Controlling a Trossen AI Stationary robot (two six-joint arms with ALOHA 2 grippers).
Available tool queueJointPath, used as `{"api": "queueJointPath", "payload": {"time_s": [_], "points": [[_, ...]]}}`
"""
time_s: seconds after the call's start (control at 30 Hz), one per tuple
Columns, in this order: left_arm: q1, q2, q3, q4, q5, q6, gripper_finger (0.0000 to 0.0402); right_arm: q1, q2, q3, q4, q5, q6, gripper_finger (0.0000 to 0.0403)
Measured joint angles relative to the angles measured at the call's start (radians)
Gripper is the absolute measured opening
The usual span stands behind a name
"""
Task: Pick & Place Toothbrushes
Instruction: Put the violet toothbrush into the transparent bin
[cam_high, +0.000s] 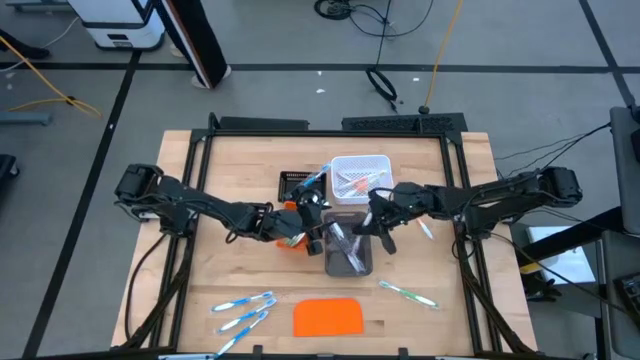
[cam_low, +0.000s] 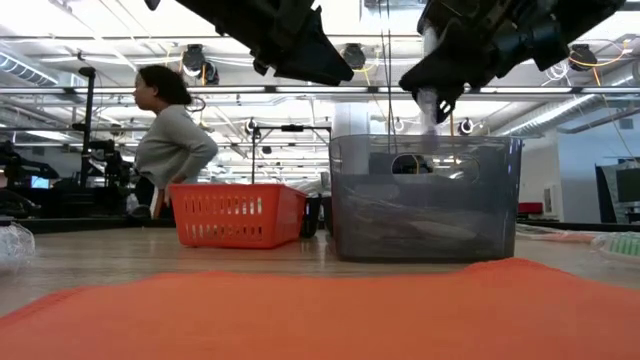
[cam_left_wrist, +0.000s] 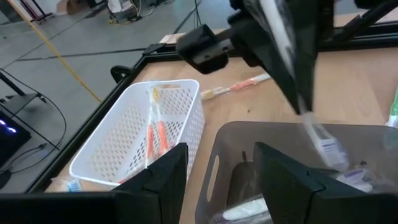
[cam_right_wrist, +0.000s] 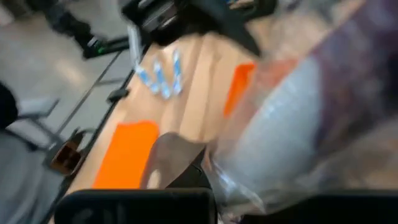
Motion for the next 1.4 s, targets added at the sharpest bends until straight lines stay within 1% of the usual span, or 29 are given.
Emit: {"api": "queueJointPath", "payload": {"time_s": [0.17, 0.43, 0.67, 0.77, 1.1, 1.2, 1.3, 1.4], "points": [[0.001, 0.0, 0.0, 0.004, 0.0, -0.002, 0.0187, 0.0, 0.037, 0.049, -0.113, -0.089, -0.002, 0.0004], [0.001, 0.0, 0.0, 0.004, 0.0, -0.002, 0.0187, 0.0, 0.101, 0.074, -0.127, -0.226, 0.044, 0.0004], [0.001, 0.0, 0.0, 0.004, 0.0, -0.002, 0.0186, 0.0, 0.167, 0.075, -0.154, -0.225, 0.052, 0.0004], [0.001, 0.0, 0.0, 0.003, 0.0, -0.002, 0.0186, 0.0, 0.181, 0.075, -0.149, -0.225, 0.052, 0.001], [0.006, 0.0, -0.001, 0.001, 0.0, -0.001, 0.0186, 0.0, 0.19, 0.074, -0.147, -0.217, 0.031, 0.0029], [0.014, 0.0, -0.001, 0.001, 0.0, -0.001, 0.0186, 0.0, 0.189, 0.074, -0.15, -0.175, 0.018, 0.005], [0.027, 0.0, -0.001, -0.005, 0.0, -0.001, 0.0186, -0.001, 0.189, 0.074, -0.147, -0.161, 0.02, 0.0085], [0.042, 0.0, -0.001, -0.014, 0.0, -0.001, 0.0186, 0.0, 0.189, 0.074, -0.148, -0.122, 0.024, 0.0122]]}}
